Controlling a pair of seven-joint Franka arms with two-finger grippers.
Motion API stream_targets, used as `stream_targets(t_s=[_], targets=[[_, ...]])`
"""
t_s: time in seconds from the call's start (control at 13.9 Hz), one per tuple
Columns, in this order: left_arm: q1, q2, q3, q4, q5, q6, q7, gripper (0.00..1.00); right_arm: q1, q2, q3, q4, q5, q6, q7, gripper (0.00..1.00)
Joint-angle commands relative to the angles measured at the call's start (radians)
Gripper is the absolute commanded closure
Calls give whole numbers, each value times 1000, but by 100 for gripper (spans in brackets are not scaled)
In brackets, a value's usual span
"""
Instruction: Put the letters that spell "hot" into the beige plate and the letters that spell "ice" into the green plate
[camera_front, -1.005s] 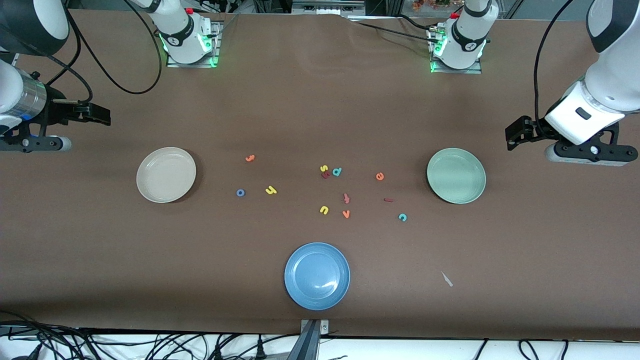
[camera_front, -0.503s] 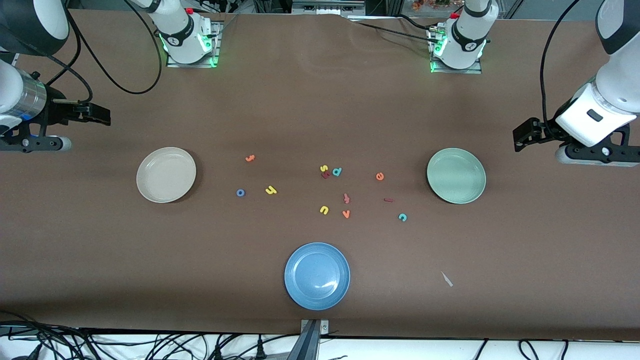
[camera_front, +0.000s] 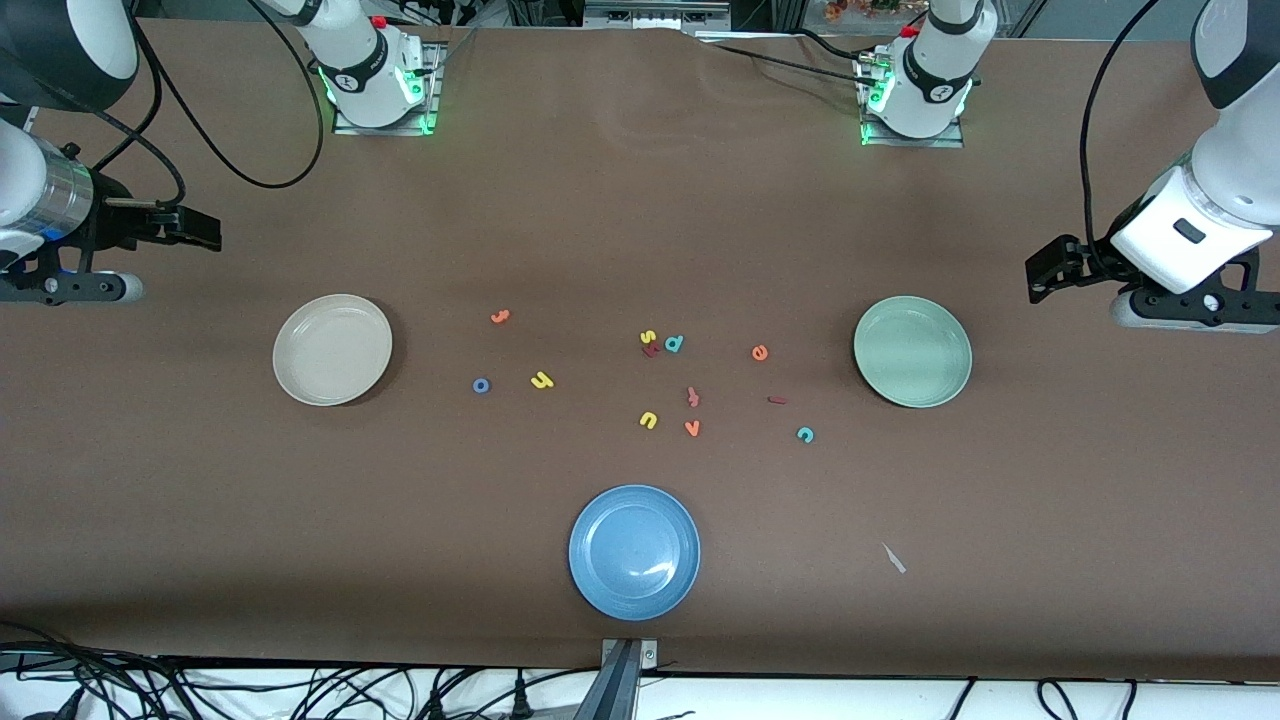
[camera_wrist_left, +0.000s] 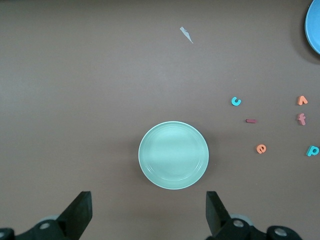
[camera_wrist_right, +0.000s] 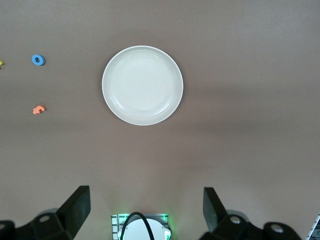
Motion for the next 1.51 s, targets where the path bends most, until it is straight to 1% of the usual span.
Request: stream_targets(t_s=[0.0,0.29,0.5,0.72,0.86,0.93,1.01,1.08,1.15,1.22,1.44], targets=[[5,3,-4,14,-5,-19,-4,0,1,1,0,9,13,-12,10,0],[5,-3,-5,14,-3,-42,-7,0,1,1,0,9,11,-12,10,0],[-7,-3,-11,16,-2,-43,-43,0,1,1,1,9,11,-21,15,0],[-16,5,-47,19,2,-44,-88,0,2,1,1,9,11,-24,15,0],[-15,7,-44,19,-11,-44,-91,0,2,6,1,8,13,-18,15,0],[-18,8,-44,17,-12,-43,-91,0,2,7,3,6,16,-18,16,0],[-44,14,-45,16,-15,-44,-93,0,2,7,3,2,42,-10,22,0],[-83,48,-44,16,-11,-44,-84,0,4,9,3,-9,72,14,50,0],[-128,81,-42,17,-2,-43,-84,0,13,9,4,-30,77,45,92,0],[-151,97,-42,17,0,-38,-84,0,46,9,9,-41,77,66,138,0],[-182,196,-44,19,-15,-12,-77,0,109,42,10,-55,80,120,270,0]])
